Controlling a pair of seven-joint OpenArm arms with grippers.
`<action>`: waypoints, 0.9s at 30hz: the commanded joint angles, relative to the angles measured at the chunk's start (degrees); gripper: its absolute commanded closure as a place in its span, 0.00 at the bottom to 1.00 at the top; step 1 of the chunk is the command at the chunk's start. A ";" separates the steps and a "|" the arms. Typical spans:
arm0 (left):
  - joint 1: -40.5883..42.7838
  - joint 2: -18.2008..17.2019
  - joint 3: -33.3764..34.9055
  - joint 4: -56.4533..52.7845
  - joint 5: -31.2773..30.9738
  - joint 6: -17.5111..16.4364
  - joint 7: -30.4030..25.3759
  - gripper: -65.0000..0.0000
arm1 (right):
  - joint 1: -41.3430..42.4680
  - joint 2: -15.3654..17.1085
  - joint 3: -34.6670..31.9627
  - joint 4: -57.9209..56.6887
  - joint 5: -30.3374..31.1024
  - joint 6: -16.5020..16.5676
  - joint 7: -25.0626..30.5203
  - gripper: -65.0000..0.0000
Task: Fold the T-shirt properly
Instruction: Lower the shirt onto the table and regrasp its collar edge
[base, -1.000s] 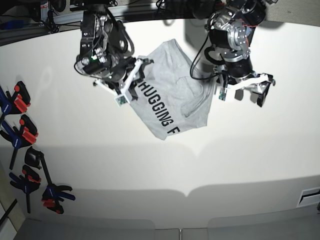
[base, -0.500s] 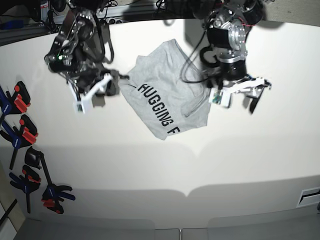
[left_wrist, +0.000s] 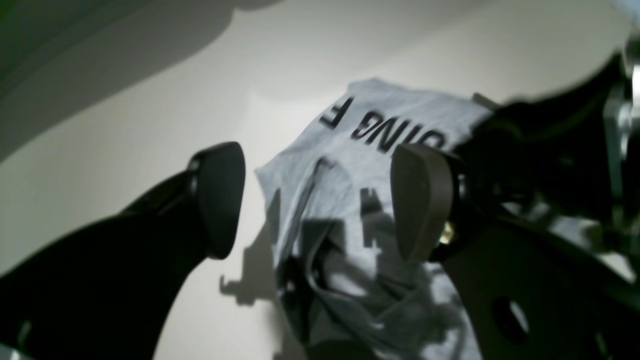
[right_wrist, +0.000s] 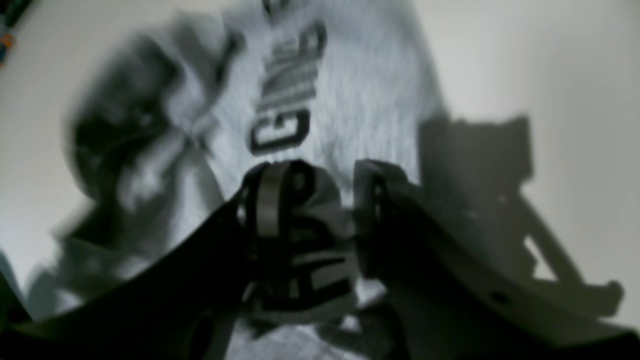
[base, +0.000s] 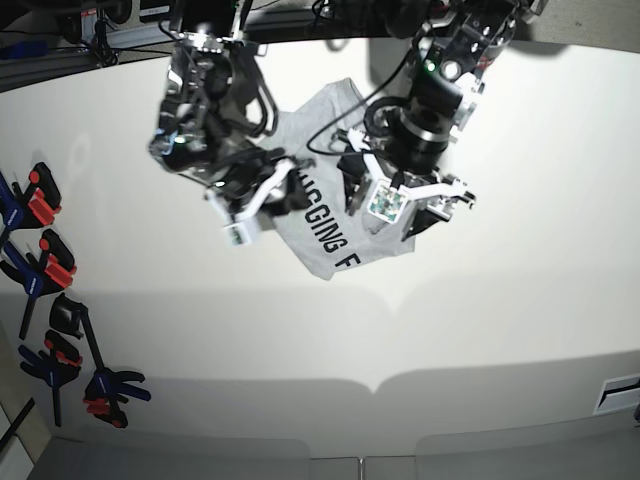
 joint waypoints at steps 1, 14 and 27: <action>-0.55 0.15 0.00 -0.07 -0.46 0.35 -1.09 0.34 | 0.85 0.04 -0.24 -0.79 -0.55 -0.02 1.05 0.70; -5.11 1.53 -0.02 -20.74 3.10 -0.02 -4.50 0.34 | -1.36 0.04 3.45 -3.21 -0.33 -2.27 -2.29 0.70; -14.16 -5.51 -0.04 -19.61 12.63 5.79 17.38 0.34 | -1.33 0.33 3.45 -3.21 -0.44 -2.21 -2.95 0.70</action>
